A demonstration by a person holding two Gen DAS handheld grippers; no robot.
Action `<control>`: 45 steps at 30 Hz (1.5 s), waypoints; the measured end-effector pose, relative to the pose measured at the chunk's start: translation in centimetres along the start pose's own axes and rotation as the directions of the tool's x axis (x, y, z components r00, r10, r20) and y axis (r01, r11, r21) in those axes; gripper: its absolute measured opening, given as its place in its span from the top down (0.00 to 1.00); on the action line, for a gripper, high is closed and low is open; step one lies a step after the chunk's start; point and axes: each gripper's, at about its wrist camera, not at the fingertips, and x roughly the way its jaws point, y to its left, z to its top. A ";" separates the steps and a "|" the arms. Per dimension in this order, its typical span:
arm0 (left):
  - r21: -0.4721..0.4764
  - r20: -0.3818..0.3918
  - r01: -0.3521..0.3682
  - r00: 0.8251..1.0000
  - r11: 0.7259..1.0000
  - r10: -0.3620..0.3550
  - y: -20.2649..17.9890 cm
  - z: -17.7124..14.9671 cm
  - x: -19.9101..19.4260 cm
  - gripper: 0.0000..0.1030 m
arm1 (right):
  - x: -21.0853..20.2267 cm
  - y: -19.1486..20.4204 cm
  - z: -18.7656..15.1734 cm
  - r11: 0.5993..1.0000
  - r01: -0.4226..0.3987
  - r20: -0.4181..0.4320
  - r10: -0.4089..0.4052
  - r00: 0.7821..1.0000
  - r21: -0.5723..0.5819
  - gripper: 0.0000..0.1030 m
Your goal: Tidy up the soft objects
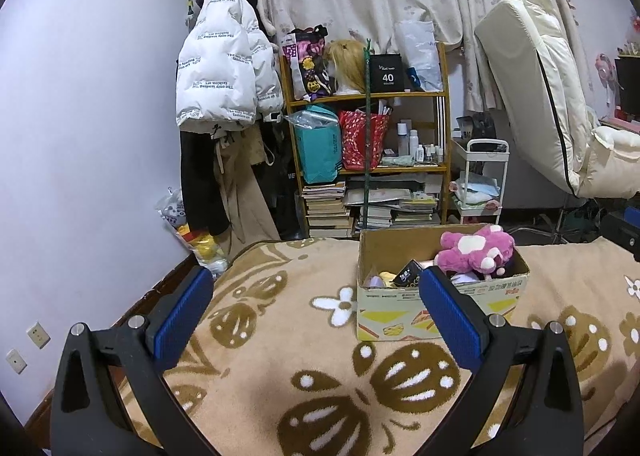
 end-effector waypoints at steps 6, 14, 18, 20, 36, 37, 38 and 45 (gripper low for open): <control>0.020 -0.032 0.004 0.999 1.000 -0.003 -0.6 -0.5 1.0 0.01 | 0.7 -0.1 -0.2 1.000 0.002 -0.017 -0.002 1.000 -0.009 0.00; 0.027 -0.054 0.023 0.998 0.999 -0.021 -1.1 -1.0 1.7 0.02 | 1.4 0.0 -0.6 1.000 0.011 -0.036 -0.012 0.999 -0.027 0.00; 0.017 -0.051 0.032 0.998 0.999 -0.031 -1.1 -1.1 1.8 0.01 | 1.7 0.0 -0.9 0.999 0.007 -0.041 -0.008 0.999 -0.033 0.00; 0.010 -0.049 0.036 0.998 0.999 -0.035 -1.1 -1.2 1.9 0.01 | 1.7 0.0 -0.9 0.999 0.007 -0.041 -0.008 0.999 -0.033 0.00; 0.006 -0.017 0.055 0.998 0.998 -0.055 -0.9 -1.2 1.2 0.01 | 2.1 -0.2 -1.2 1.000 0.008 -0.046 -0.009 0.999 -0.030 0.00; 0.007 -0.017 0.054 0.998 0.998 -0.054 -0.9 -1.2 1.2 0.01 | 2.1 -0.2 -1.2 1.000 0.009 -0.045 -0.010 0.999 -0.030 0.00; 0.005 -0.016 0.056 0.998 0.998 -0.056 -0.9 -1.1 1.2 0.01 | 2.1 -0.3 -1.2 0.999 0.010 -0.045 -0.011 0.999 -0.030 0.00; 0.005 -0.018 0.057 0.998 0.998 -0.057 -0.9 -1.1 1.2 0.01 | 2.1 -0.4 -1.1 0.999 0.009 -0.046 -0.011 0.999 -0.031 0.00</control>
